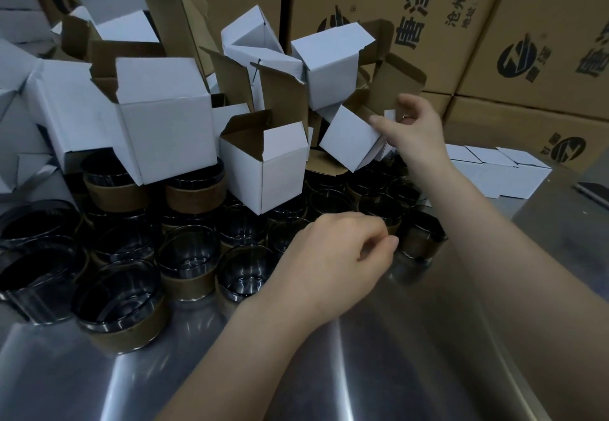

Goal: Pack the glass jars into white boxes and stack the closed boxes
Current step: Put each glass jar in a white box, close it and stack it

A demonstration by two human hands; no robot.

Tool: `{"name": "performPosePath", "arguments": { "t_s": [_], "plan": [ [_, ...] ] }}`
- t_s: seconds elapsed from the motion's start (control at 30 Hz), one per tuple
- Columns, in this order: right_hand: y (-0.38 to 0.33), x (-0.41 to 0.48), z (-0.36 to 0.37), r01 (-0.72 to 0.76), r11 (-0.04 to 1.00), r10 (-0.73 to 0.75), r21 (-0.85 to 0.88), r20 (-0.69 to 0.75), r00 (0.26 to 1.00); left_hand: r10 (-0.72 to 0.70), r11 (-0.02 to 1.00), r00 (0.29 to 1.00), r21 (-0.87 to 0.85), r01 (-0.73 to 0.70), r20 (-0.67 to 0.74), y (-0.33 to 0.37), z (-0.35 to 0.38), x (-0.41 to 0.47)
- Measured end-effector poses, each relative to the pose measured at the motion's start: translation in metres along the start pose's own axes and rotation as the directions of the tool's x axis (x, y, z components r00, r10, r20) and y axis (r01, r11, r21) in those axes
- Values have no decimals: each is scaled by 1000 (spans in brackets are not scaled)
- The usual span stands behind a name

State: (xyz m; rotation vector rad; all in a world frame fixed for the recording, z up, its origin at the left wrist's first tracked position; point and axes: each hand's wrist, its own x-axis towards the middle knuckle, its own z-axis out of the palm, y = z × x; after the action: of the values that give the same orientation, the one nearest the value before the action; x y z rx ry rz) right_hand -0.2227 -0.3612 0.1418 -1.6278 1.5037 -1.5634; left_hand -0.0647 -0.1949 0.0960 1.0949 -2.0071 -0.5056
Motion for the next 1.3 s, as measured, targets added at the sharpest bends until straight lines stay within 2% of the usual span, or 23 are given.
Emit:
{"name": "performPosePath", "arguments": {
  "t_s": [0.23, 0.33, 0.4, 0.53, 0.7, 0.83, 0.93, 1.03, 1.13, 1.17, 1.23, 1.3],
  "plan": [
    [-15, -28, -31, 90, 984, -72, 153, -119, 990, 5, 995, 979, -100, -26, -205, 0, -2, 2],
    [-24, -48, -41, 129, 962, -108, 241, -98, 989, -68, 983, 946, -186, 8, -317, 0, -5, 2],
    [-30, -61, -44, 156, 936, -147, 315, -51, 988, -127, 964, 931, -264, 34, -342, 0, -8, 4],
    [-36, -84, -46, 216, 893, -255, 395, 50, 966, -193, 913, 921, -405, 42, -339, -4, -11, 5],
    [-33, -98, -41, 234, 876, -347, 421, 213, 914, -167, 849, 950, -528, 3, -263, -1, -15, 4],
    [-21, -102, -38, 168, 887, -320, 431, 309, 895, -125, 840, 967, -543, -17, -222, 1, -17, 5],
    [-17, -97, -41, 134, 900, -287, 415, 331, 899, -132, 882, 969, -471, 18, -209, 2, -18, 5],
    [-13, -87, -49, 119, 947, -189, 298, 216, 958, -171, 907, 960, -416, 66, -221, 2, -17, 4],
    [-3, -76, -63, 48, 996, -41, -74, 93, 995, -202, 906, 945, -416, 80, -258, 0, -17, 5],
    [1, -73, -69, 3, 981, 17, -196, 99, 995, -208, 906, 941, -415, 81, -269, -1, -17, 5],
    [5, -67, -80, -84, 905, 182, -418, 201, 963, -211, 908, 934, -412, 78, -289, -1, -17, 6],
    [4, -66, -87, -99, 793, 364, -601, 336, 869, -216, 910, 926, -407, 76, -310, 0, -17, 6]
  ]
}}
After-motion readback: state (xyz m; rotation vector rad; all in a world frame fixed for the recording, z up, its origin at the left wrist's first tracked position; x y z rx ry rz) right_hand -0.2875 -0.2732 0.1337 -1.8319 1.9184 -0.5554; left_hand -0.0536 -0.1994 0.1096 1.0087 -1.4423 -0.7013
